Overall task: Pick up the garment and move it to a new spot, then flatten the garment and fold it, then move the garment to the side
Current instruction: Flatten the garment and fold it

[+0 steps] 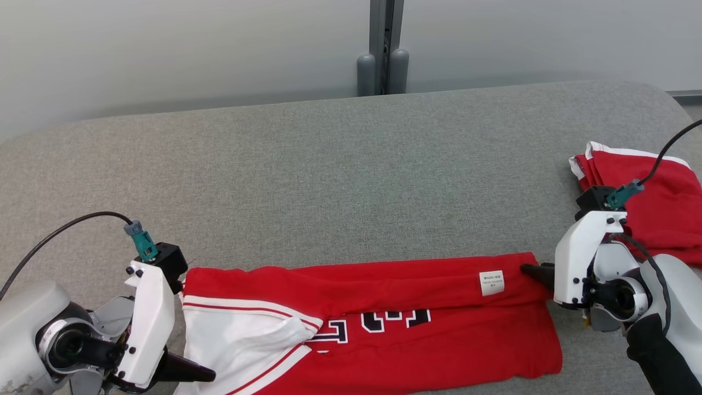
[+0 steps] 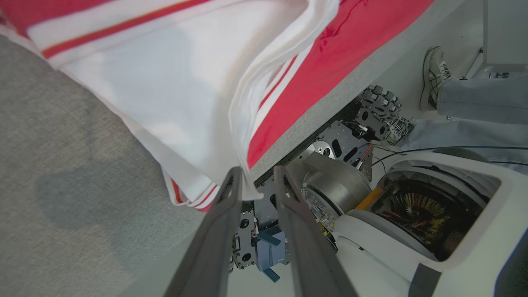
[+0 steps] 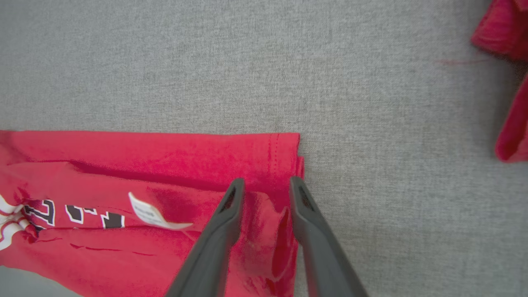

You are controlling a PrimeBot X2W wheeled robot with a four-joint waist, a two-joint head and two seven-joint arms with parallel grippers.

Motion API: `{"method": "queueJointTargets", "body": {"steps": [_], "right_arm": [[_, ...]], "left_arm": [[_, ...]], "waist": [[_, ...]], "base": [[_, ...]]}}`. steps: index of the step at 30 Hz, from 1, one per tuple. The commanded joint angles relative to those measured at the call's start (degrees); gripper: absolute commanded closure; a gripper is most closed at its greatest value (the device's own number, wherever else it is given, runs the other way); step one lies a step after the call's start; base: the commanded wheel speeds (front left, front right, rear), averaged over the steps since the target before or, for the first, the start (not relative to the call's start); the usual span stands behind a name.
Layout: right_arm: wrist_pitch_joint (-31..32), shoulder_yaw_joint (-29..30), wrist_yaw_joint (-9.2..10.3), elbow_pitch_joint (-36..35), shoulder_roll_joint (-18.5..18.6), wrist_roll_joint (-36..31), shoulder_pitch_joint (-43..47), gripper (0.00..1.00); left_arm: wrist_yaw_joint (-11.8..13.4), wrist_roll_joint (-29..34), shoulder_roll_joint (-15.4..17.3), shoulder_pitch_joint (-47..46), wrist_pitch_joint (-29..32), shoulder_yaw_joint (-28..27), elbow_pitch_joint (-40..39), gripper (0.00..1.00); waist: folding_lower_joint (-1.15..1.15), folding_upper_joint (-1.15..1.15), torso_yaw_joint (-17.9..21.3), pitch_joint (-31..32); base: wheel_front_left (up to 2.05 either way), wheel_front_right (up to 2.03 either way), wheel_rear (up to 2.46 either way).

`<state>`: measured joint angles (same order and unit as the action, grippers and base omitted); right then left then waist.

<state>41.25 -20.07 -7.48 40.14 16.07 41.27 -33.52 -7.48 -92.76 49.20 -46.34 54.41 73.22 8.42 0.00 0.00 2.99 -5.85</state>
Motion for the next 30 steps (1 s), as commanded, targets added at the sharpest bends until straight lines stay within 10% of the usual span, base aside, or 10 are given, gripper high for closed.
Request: {"method": "queueJointTargets", "body": {"steps": [1,15,30], "right_arm": [[-0.4,0.3,-0.03,0.4,-0.1,-0.6,0.4,0.00],[-6.6,3.3,-0.03,-7.4,2.3,1.5,3.6,0.00],[-30.1,14.5,-0.03,-23.9,0.9,-2.9,14.0,0.00]], "left_arm": [[0.0,0.2,-0.1,0.6,0.1,-0.3,0.4,0.00],[0.0,1.7,0.5,-0.6,-5.2,-3.5,-0.3,0.00],[0.9,14.2,2.2,3.5,-40.6,-13.1,-0.3,0.00]], "waist": [[0.00,0.00,0.0,0.0],[0.00,0.00,-0.6,3.9],[0.00,0.00,-0.9,6.3]], "base": [[0.00,0.00,0.00],[0.00,0.00,0.00],[0.00,0.00,0.00]]}}
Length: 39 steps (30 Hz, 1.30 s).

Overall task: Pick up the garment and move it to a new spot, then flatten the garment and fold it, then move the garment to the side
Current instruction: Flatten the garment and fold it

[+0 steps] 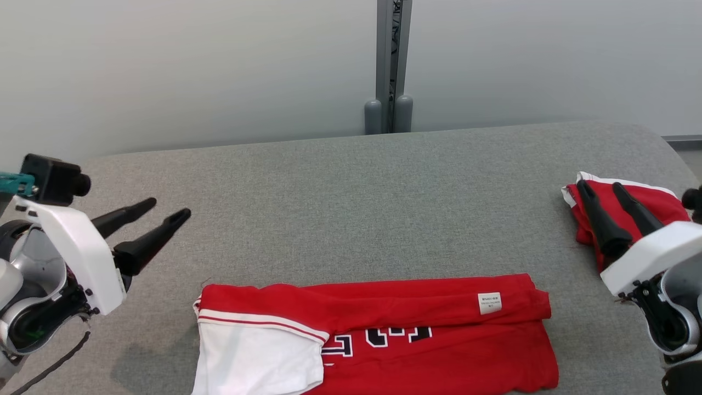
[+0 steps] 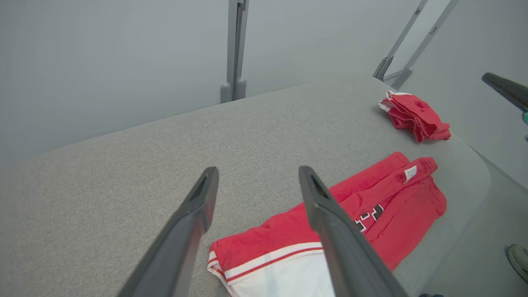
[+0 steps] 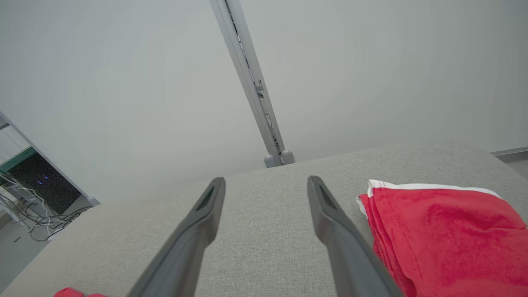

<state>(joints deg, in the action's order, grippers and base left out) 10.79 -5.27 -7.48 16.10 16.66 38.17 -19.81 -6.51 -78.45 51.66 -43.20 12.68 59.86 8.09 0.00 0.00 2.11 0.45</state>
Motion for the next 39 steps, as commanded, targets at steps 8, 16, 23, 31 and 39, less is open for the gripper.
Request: {"method": "queueJointTargets", "body": {"steps": [8,16,23,31,39], "right_arm": [[-9.3,6.0,-0.03,-2.6,-5.1,-4.0,9.2,0.00],[-12.9,8.7,-0.03,-0.5,-8.7,-7.7,16.0,0.00],[-13.4,7.5,-0.03,5.5,-10.3,-7.4,15.9,0.00],[-13.8,5.8,-0.03,14.1,-10.2,-6.1,12.2,0.00],[-12.3,4.3,-0.03,21.4,-10.0,-3.6,10.0,0.00]], "left_arm": [[10.8,3.6,0.5,10.1,-22.7,-5.5,-2.5,0.00],[19.1,8.4,-5.3,24.0,-27.9,-17.9,-8.1,0.00],[18.4,20.7,-15.4,36.5,-27.9,-29.6,-9.5,0.00],[13.5,36.2,-25.1,42.1,-27.9,-38.3,-6.4,0.00],[6.2,42.0,-32.1,43.1,-27.9,-43.9,-1.4,0.00]], "waist": [[0.00,0.00,-0.9,0.4],[0.00,0.00,-2.9,0.0],[0.00,0.00,-3.8,-0.2],[0.00,0.00,-4.5,-1.3],[0.00,0.00,-5.7,-2.4]], "base": [[0.00,0.00,0.00],[0.00,0.00,0.00],[0.00,0.00,0.00],[0.00,0.00,0.00],[0.00,0.00,0.00]]}}
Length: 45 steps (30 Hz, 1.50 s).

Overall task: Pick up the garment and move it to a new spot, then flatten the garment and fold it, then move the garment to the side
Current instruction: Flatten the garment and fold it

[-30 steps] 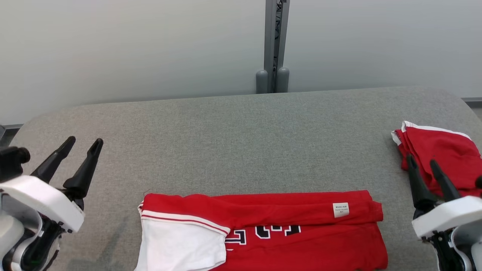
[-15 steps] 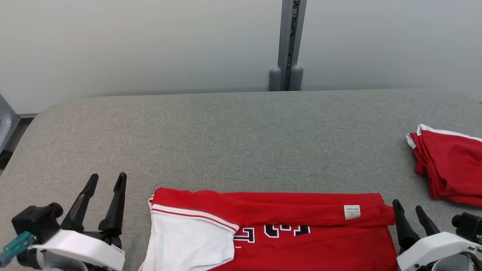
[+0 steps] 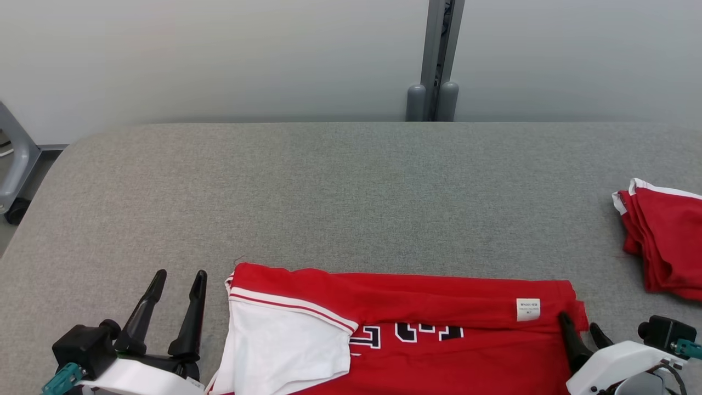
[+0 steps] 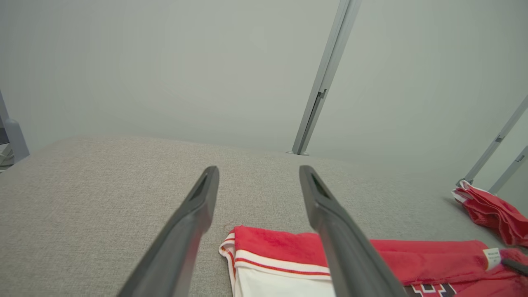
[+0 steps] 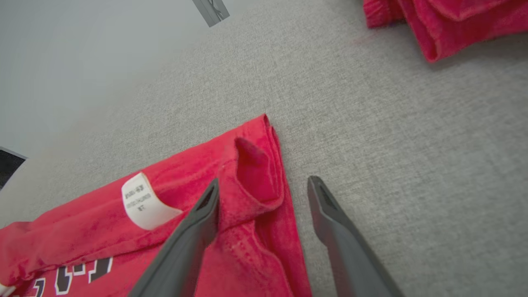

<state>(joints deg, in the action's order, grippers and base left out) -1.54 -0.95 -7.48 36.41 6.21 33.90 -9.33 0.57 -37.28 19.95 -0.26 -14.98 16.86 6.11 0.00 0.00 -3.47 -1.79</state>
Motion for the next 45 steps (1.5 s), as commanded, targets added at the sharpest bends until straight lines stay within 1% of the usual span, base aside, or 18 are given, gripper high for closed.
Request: {"method": "queueJointTargets", "body": {"steps": [1,4,5,10,11,13,14,25,33,38,41,43,45], "right_arm": [[0.3,0.0,-0.03,1.9,0.5,0.8,-0.7,0.00],[2.0,0.1,-0.02,4.9,0.5,1.8,-1.2,0.00],[2.0,0.1,-0.02,4.9,0.5,1.8,-1.2,0.00],[4.6,-1.6,-0.01,7.4,-0.4,3.7,-1.3,0.00],[4.9,-2.8,-0.02,7.4,-0.6,4.4,-1.4,0.07],[4.3,-3.7,-0.03,6.9,-0.6,5.1,-1.8,0.94],[4.2,-4.1,-0.02,6.7,-0.5,5.4,-2.0,1.00],[-2.6,-7.0,-0.02,4.1,1.6,8.8,-4.5,1.00],[-5.7,-5.8,-0.01,1.7,6.0,11.2,-3.2,1.00],[-6.5,-4.1,-0.02,0.3,8.1,10.2,-3.5,1.00],[-6.4,-4.1,-0.02,-2.1,7.9,8.8,-3.7,1.00],[-5.9,-4.3,-0.02,-4.2,8.0,6.4,-3.5,1.00],[-5.5,-4.0,-0.02,-7.4,7.0,4.7,-2.9,1.00]], "left_arm": [[-1.6,1.5,-0.9,0.1,-0.2,-1.5,1.2,0.00],[-3.3,3.1,-2.3,0.0,-0.2,-2.9,2.5,0.00],[-3.3,3.1,-2.3,0.0,-0.2,-2.9,2.5,0.00],[-5.1,5.2,-4.1,-0.1,-0.2,-4.1,4.1,0.00],[-5.6,5.7,-4.6,-0.2,-0.2,-4.7,4.7,0.00],[-6.1,6.3,-5.2,-0.3,-0.2,-5.0,5.0,0.00],[-6.3,6.5,-5.4,-0.3,-0.2,-5.3,5.2,0.00],[-7.7,8.2,-6.8,-1.2,-0.3,-6.7,6.3,0.00],[-8.0,9.3,-7.4,-0.3,-0.2,-8.2,5.3,0.00],[-8.1,9.8,-8.0,0.0,-0.3,-8.4,5.2,0.00],[-8.1,10.1,-8.1,0.0,-0.3,-8.6,5.0,0.00],[-8.2,10.2,-8.3,0.1,-0.3,-8.7,5.0,0.00],[-8.1,10.3,-8.4,0.3,-0.3,-9.1,5.0,0.00]], "waist": [[0.00,0.00,-0.2,-0.2],[0.00,0.00,-0.5,-0.3],[0.00,0.00,-0.5,-0.3],[0.00,0.00,-0.5,-0.5],[0.00,0.00,-0.4,-0.5],[0.00,0.00,-0.2,-0.5],[0.00,0.00,-0.2,-0.5],[0.00,0.00,-0.2,-1.0],[0.00,0.00,-0.3,-0.7],[0.00,0.00,-0.1,-0.4],[0.00,0.00,-0.2,-0.2],[0.00,0.00,-0.4,0.0],[0.00,0.00,-0.8,0.5]], "base": [[0.00,0.00,0.00],[0.00,0.00,0.00],[0.00,0.00,0.00],[0.00,0.00,0.00],[0.00,0.00,0.00],[0.00,0.00,0.00],[0.00,0.00,0.00],[0.00,0.00,0.00],[0.00,0.00,0.00],[0.00,0.00,0.00],[0.00,0.00,0.00],[0.00,0.00,0.00],[0.00,0.00,0.00]]}}
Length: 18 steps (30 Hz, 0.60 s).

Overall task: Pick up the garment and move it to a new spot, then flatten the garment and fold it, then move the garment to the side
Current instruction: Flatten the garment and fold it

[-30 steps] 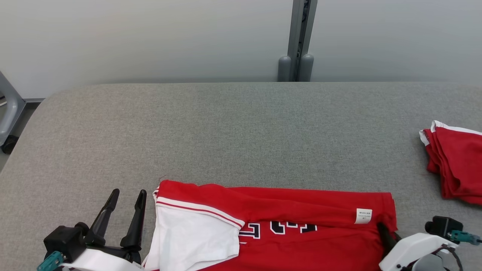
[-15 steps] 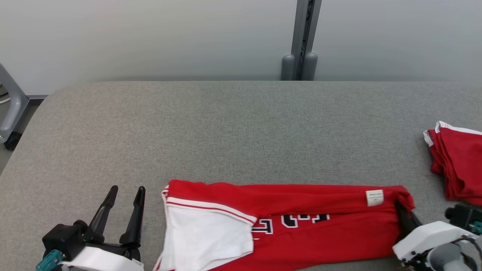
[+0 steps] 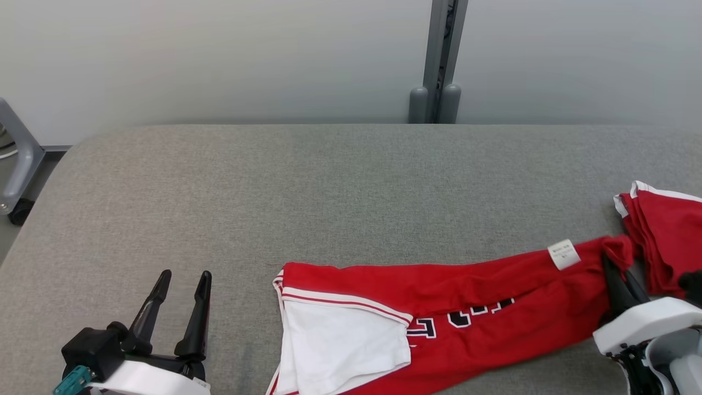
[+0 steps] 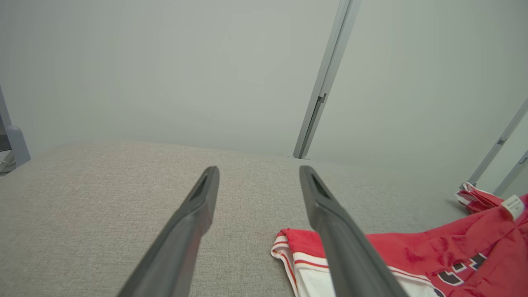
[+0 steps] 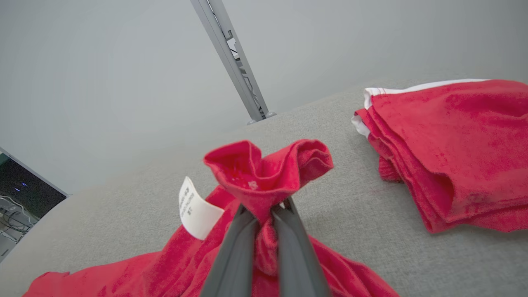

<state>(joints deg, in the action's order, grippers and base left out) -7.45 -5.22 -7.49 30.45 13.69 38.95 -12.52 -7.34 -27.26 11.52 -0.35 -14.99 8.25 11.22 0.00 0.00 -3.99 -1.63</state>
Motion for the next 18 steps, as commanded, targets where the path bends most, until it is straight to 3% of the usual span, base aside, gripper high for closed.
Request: {"method": "queueJointTargets", "body": {"steps": [1,7,13,18], "right_arm": [[0.7,0.4,-0.01,-3.2,-0.7,-1.1,0.7,1.00],[4.6,0.8,-0.01,-13.6,-2.3,-6.2,3.7,1.00],[11.7,-1.6,-0.01,-26.4,-7.2,-9.1,7.3,1.00],[15.1,-5.8,-0.01,-29.0,-9.8,-7.6,7.3,1.00]], "left_arm": [[-0.1,0.4,0.0,0.6,-0.2,-0.7,-0.1,0.00],[-0.2,1.0,-0.5,1.2,-0.2,-2.0,-0.4,0.00],[-0.2,1.7,-1.4,1.9,-0.2,-2.6,-0.4,0.00],[-0.2,1.7,-1.7,1.3,-0.2,-2.3,-0.3,0.00]], "waist": [[0.00,0.00,-0.5,0.7],[0.00,0.00,-1.5,2.0],[0.00,0.00,-3.1,2.8],[0.00,0.00,-5.3,2.5]], "base": [[0.00,0.00,0.00],[0.00,0.00,0.00],[0.00,0.00,0.00],[0.00,0.00,0.00]]}}
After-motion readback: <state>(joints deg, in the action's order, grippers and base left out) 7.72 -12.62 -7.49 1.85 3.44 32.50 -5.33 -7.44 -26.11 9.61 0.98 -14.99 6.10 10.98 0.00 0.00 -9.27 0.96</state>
